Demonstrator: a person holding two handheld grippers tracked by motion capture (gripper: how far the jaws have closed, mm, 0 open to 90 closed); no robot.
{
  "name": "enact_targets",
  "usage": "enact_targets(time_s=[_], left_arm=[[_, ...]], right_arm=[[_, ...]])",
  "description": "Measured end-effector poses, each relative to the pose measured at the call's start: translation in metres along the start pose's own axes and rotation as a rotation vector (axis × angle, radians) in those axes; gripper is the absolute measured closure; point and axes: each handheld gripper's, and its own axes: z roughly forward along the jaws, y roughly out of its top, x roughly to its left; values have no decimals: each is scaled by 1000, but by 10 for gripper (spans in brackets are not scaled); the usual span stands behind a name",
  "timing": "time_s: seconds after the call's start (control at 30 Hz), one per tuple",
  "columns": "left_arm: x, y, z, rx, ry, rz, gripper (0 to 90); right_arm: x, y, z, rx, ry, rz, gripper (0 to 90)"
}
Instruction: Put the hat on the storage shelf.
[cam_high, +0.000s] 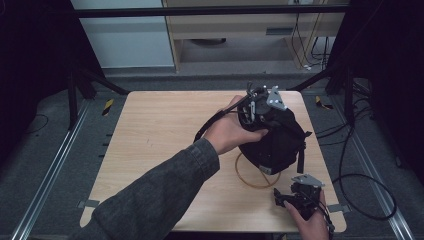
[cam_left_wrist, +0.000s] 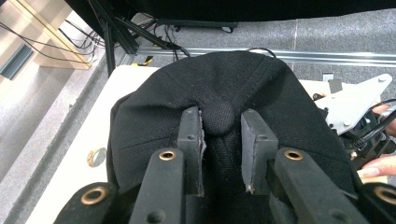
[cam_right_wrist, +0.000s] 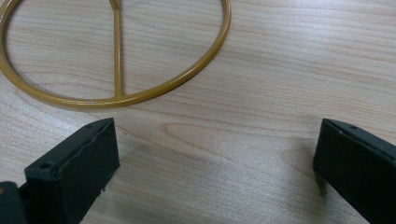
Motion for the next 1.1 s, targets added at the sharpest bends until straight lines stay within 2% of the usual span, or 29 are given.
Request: enact_targets(time_s=[0.3,0.43,0.8,0.87,1.1], left_arm=[[0,-4,1,10,10,-6,675],[0,-7,-1,-11,15,-16,640],[-5,-14,-13,-42,38,-11,422],[-6,-17,-15,-50,37,-19,359],[-8,-31,-22,-63,41,-48,237]], right_arm=[[0,0,0,-1,-6,-2,3],[0,0,0,0,-6,-1,3],[0,0,0,-1,-6,-1,3],[0,0,0,-1,-6,0,3],[0,0,0,-1,-5,0,3]])
